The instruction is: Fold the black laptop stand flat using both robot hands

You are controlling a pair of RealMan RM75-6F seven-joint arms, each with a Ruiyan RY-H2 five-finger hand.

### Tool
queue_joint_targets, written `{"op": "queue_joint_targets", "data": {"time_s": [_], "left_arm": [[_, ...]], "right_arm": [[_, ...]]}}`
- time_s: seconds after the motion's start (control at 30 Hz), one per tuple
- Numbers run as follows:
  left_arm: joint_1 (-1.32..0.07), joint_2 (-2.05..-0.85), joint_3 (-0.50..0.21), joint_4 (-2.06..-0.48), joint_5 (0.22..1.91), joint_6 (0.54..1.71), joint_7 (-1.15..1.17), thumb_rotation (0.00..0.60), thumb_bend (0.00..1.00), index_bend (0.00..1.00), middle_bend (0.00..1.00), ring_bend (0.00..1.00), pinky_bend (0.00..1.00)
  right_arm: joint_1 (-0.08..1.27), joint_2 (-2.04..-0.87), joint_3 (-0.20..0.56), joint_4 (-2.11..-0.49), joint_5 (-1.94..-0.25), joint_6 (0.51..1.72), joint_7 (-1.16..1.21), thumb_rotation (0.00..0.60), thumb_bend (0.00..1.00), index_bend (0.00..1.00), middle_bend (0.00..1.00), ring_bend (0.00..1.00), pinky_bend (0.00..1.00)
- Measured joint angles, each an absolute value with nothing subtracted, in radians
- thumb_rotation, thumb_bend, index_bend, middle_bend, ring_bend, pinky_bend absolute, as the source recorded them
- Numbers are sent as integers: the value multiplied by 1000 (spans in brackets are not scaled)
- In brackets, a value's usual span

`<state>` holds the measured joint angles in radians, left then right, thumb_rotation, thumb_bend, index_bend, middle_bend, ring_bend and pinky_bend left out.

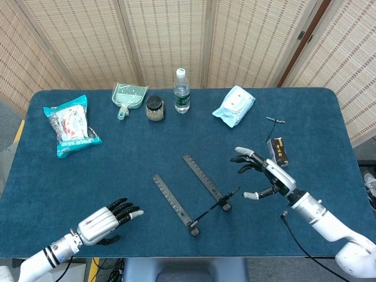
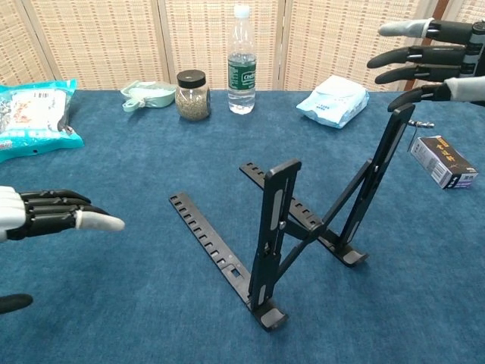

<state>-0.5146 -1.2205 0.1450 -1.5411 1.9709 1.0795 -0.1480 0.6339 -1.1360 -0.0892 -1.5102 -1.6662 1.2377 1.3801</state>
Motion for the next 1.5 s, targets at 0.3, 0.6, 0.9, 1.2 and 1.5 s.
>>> {"op": "queue_joint_targets", "data": {"time_s": [0.3, 0.6, 0.9, 1.2, 1.5], "left_arm": [[-608, -1302, 154, -1522, 1991, 1008, -162, 600, 334, 39, 69, 65, 0], [-689, -1368, 151, -1497, 1978, 960, -176, 600, 333, 38, 60, 55, 0], [-749, -1422, 141, -1493, 1952, 934, -174, 600, 333, 39, 20, 0, 0], [-798, -1464, 134, -1477, 1908, 900, -175, 600, 334, 39, 10, 0, 0], [-826, -1482, 141, -1481, 1891, 902, -179, 600, 333, 39, 10, 0, 0]], "right_arm": [[614, -1125, -86, -1513, -1672, 1238, 1380, 600, 37, 126, 233, 187, 314], [592, -1110, -83, -1517, -1672, 1248, 1382, 600, 36, 126, 229, 187, 314], [575, -1103, -80, -1511, -1677, 1254, 1393, 600, 36, 126, 229, 187, 314], [561, -1097, -75, -1504, -1683, 1266, 1403, 600, 36, 126, 229, 187, 314], [552, -1095, -72, -1494, -1686, 1269, 1417, 600, 36, 126, 228, 187, 314]]}}
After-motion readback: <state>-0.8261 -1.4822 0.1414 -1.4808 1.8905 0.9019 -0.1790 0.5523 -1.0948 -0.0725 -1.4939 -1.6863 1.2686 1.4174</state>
